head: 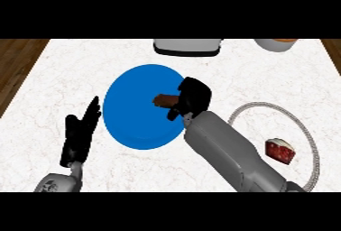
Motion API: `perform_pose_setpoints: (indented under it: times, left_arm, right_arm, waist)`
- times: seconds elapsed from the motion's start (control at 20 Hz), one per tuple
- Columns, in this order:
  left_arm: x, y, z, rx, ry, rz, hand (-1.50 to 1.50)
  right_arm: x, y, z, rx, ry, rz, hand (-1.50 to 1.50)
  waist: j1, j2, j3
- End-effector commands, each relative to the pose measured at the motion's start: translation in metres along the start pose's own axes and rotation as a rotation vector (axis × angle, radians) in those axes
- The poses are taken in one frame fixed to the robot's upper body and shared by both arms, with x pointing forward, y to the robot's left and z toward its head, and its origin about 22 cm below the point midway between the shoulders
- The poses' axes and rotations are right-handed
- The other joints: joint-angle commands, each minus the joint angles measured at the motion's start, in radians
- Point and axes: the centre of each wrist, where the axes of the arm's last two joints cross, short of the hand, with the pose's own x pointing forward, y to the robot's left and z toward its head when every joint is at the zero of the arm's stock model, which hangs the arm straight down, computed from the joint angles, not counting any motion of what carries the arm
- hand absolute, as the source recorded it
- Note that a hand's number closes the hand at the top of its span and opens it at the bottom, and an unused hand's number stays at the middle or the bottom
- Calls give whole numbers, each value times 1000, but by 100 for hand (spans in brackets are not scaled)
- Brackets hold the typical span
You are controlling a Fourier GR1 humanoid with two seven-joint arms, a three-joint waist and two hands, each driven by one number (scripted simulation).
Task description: Pick the sweet potato from the placemat and place it in the plate
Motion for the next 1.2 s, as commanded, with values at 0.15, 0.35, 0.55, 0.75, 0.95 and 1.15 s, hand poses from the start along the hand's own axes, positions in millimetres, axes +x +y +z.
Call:
perform_pose_setpoints:
  times: [0.15, 0.35, 0.55, 0.75, 0.95, 1.15]
  left_arm:
    - [-9, 8, 3, -6, 15, 4, 0]
    - [-12, 10, 4, 31, 15, 3, 0]
    - [-5, 15, 2, 55, 9, 10, 0]
    - [-7, 20, 16, 27, 15, 15, 0]
    - [-3, 10, -7, 50, 8, 18, 0]
    - [-6, 26, 2, 19, 8, 5, 0]
  right_arm:
    - [5, 15, 24, 42, -80, -133, -150]
    - [9, -8, 26, -131, -245, -466, -150]
    - [0, -18, 30, -186, -227, -699, -150]
    - [-29, -8, 35, -183, -241, -781, -150]
    - [-49, 1, 53, -126, -278, -836, -150]
    - [-63, 21, 47, -140, -329, -843, -150]
  waist:
    - [-2, -1, 0]
    - [-37, -7, 1]
    - [-50, -8, 2]
    - [-43, -8, 1]
    - [-53, -7, 0]
    - [-41, -6, 0]
